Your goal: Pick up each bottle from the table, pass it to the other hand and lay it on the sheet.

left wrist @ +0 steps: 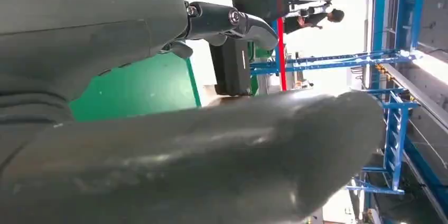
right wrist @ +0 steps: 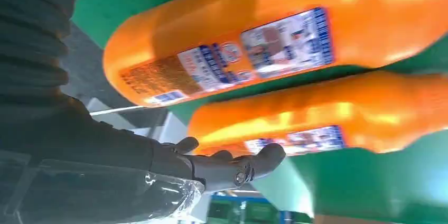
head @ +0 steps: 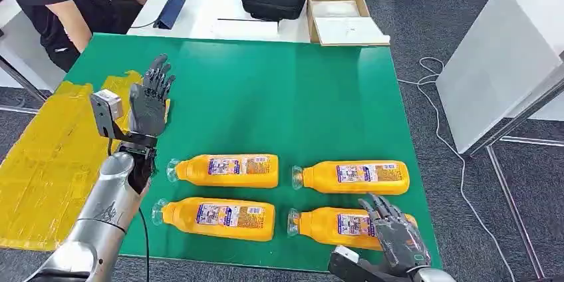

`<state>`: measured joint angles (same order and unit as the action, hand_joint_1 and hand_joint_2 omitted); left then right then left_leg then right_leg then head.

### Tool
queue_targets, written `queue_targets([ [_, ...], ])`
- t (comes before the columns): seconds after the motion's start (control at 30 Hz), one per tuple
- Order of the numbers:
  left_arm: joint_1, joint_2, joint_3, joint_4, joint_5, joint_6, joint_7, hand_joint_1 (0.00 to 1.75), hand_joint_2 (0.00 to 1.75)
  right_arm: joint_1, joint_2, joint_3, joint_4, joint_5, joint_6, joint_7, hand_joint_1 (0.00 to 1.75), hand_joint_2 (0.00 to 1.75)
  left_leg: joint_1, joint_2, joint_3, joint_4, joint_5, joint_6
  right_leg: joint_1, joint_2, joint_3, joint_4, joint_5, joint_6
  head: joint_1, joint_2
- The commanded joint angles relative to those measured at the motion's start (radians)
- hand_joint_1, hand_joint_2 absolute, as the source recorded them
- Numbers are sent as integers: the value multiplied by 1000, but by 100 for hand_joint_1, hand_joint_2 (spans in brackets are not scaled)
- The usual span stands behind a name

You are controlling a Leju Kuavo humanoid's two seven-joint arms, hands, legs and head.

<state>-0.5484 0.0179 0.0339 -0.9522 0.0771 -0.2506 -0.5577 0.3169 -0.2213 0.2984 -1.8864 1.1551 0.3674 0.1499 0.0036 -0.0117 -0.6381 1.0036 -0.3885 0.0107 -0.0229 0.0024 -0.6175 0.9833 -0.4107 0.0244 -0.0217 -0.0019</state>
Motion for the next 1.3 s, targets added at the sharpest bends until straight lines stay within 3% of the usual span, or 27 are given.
queue_targets([
  [0.03,-101,-36,-35,131,-3,-5,2,0,0,41,115,-160,36,59,28,-20,0,175,0,-2,1,0,0,-1,1,-2,2,0,-1,-1,0,0],
  [0.17,-150,-65,-56,216,-12,0,-27,0,0,69,190,-229,42,117,43,-55,0,175,1,-5,3,0,-1,-1,1,-6,5,-1,-2,-2,0,0],
  [0.67,-175,-69,-66,250,-6,-9,-34,0,0,38,225,-300,111,159,79,-107,0,175,1,-1,3,0,-1,-1,1,-3,4,-1,-1,-2,0,0],
  [1.03,-167,-71,-67,294,0,2,-79,0,0,-102,242,-328,380,214,55,-160,0,175,1,2,5,-1,-1,-1,1,0,6,-3,0,-2,0,0],
  [1.3,-148,-60,-56,297,5,21,-109,0,0,-273,241,-307,624,244,-6,-195,0,175,1,3,5,-1,0,-1,2,2,6,-3,1,-2,0,0],
])
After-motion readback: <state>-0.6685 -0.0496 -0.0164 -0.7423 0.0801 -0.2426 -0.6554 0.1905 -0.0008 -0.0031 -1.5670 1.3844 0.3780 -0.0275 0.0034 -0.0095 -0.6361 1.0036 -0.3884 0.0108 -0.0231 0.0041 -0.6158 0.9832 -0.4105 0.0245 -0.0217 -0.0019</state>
